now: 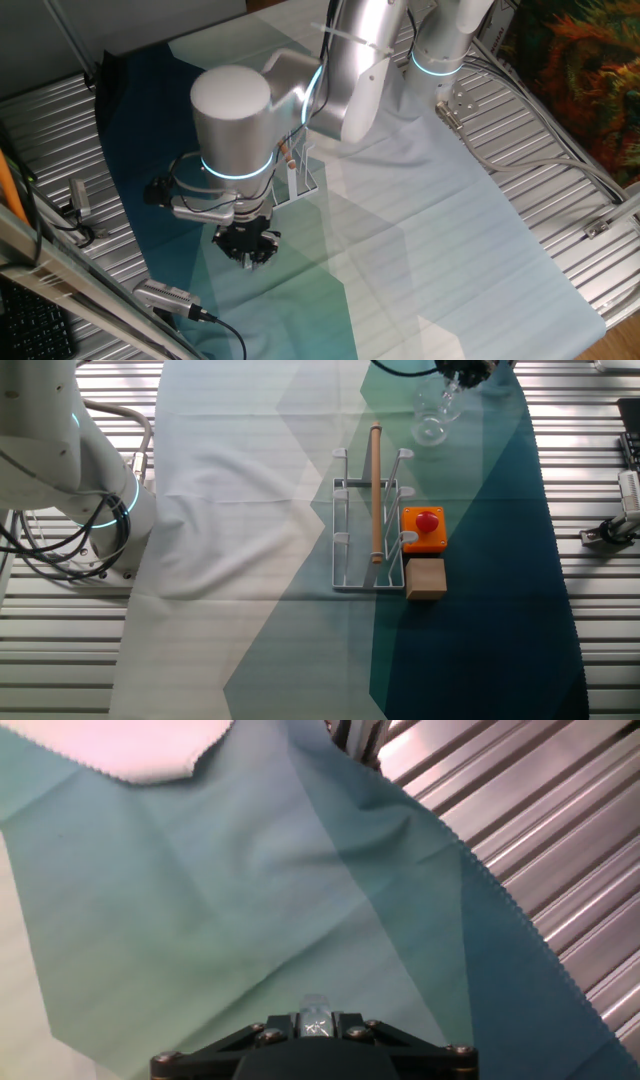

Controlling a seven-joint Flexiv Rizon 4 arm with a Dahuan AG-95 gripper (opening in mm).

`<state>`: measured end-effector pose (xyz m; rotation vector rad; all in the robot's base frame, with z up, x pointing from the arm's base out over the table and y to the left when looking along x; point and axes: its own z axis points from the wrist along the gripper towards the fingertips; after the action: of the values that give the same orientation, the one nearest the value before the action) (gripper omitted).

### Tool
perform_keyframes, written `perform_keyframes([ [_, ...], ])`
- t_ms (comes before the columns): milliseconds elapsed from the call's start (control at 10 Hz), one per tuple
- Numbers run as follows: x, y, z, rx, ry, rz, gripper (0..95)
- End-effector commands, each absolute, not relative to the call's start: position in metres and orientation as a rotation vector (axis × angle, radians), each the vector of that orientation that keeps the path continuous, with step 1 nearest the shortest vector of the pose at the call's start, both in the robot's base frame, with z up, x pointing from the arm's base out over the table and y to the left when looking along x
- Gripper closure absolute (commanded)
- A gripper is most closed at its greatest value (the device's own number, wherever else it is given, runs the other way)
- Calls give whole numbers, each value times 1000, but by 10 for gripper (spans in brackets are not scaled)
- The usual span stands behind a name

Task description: Put the cup on the cup rack

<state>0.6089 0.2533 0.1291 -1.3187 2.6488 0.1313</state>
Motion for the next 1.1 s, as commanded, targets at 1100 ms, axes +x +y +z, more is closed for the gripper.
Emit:
perform_keyframes([
  [1100,617,265,132,-1226,2553,291,950],
])
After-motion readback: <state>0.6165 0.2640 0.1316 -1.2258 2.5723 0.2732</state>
